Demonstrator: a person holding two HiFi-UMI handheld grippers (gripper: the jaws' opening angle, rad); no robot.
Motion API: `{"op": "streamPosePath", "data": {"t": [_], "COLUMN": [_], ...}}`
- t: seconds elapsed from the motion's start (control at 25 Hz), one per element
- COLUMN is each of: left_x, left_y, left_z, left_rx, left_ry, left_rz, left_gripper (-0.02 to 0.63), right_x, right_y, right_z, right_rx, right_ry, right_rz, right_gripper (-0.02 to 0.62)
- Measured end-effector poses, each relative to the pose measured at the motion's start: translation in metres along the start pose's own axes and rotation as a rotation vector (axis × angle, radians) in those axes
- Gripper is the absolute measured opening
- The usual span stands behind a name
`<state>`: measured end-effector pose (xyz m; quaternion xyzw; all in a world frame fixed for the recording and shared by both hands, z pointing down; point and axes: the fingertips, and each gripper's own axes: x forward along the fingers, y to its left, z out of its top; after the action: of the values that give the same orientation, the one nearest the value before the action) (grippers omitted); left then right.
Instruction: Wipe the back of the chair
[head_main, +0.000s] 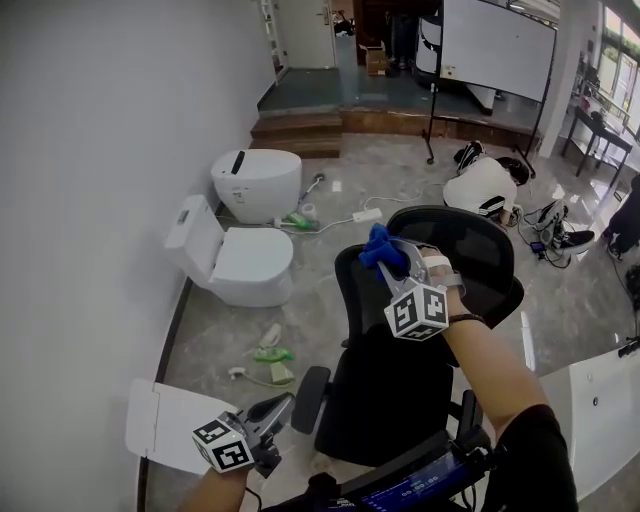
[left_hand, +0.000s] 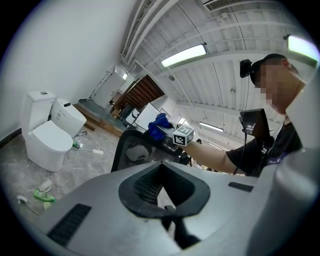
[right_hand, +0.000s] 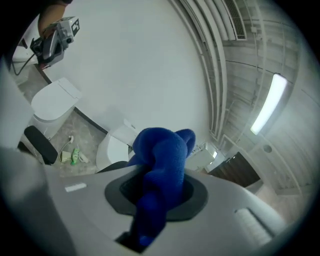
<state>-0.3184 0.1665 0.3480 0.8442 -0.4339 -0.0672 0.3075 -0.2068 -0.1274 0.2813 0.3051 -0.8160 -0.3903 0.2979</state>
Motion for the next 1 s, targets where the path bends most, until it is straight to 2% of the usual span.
{"op": "streamPosePath", "data": {"t": [0.24,0.4,0.6,0.76,0.88,1.0], "left_x": [-0.005,0.005,0.029,0.041,0.048,0.050], "left_y": [0.008,0.001,-0.016,-0.008,-0.018,-0.028], "left_z": [-0.003,-0.006,-0.006,-0.013,-0.015,-0.018], "left_rx": [-0.008,-0.002,-0.006,0.003,0.009,-0.005], "left_ry": [0.004,0.014,0.027,0.042,0.050,0.052], "left_rz": [0.015,-0.013,-0.046,-0.085,-0.099,-0.095], "left_gripper": [0.003,0.003,0.003,0.003,0.003,0.003], "right_x": [0.003,-0.018,-0.076,-0.117,-0.147,-0.144], "right_y": [0.007,0.004,-0.011,-0.007,-0.010,0.004], "right_z": [-0.025,-0.086,-0.162,-0.196,-0.196,-0.155], "right_rx": [-0.117,-0.187,-0.220,-0.238,-0.174,-0.081], "right_ry": [0.050,0.202,0.387,0.475,0.463,0.328], "right_rz": [-0.021,-0.016,-0.019,-0.037,-0.054,-0.044], "right_gripper": [0.078,0.078,0.078,0.078,0.078,0.078]}}
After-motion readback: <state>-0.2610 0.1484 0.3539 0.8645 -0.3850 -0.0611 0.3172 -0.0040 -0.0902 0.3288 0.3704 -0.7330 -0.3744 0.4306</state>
